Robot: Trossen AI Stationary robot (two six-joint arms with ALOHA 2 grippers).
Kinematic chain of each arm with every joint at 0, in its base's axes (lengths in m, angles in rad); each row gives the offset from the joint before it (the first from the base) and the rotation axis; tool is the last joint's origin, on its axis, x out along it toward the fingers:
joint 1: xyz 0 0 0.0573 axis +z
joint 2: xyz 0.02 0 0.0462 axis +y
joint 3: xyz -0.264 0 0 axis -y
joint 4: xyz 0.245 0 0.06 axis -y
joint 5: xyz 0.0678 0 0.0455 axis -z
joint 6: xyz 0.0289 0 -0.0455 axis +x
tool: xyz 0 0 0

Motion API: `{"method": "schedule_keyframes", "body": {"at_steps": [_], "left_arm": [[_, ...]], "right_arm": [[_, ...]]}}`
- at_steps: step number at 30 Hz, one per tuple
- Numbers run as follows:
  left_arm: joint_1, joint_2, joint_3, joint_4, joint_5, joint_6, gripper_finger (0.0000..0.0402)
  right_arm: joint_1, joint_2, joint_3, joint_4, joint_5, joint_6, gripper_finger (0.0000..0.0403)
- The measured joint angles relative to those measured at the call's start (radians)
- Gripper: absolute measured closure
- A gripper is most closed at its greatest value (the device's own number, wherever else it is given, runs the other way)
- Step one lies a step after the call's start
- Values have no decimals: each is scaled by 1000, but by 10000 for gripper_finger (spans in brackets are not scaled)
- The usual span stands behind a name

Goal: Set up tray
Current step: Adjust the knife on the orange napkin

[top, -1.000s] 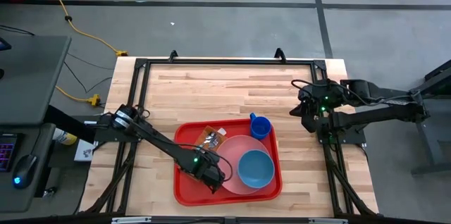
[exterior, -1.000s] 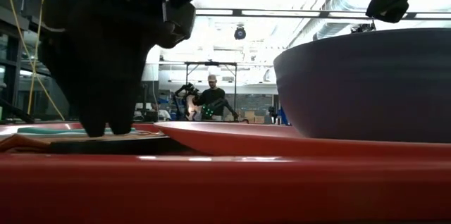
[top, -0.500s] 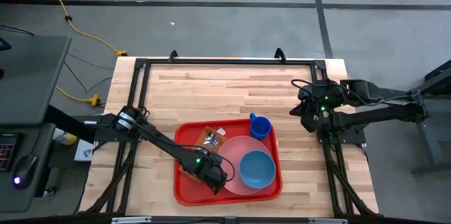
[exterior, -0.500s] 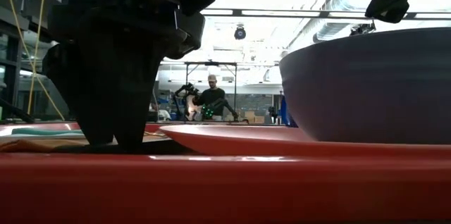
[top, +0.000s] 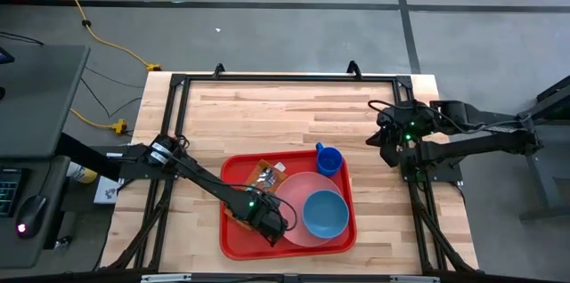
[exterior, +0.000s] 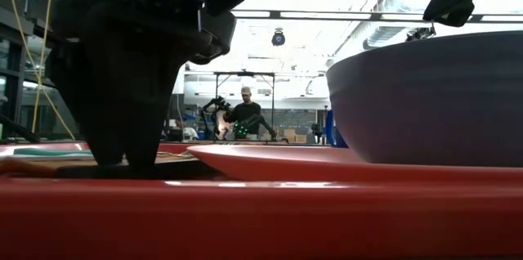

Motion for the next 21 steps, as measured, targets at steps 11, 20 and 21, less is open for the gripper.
{"method": "schedule_keyframes", "body": {"at_steps": [11,20,21], "left_arm": [[0,0,28,8,1,5,126],[0,-2,64,6,-12,26,126],[0,-2,64,4,-12,27,126]], "right_arm": [[0,0,0,0,0,-3,403],[0,0,0,0,0,-3,403],[0,0,0,0,0,-3,403]]}}
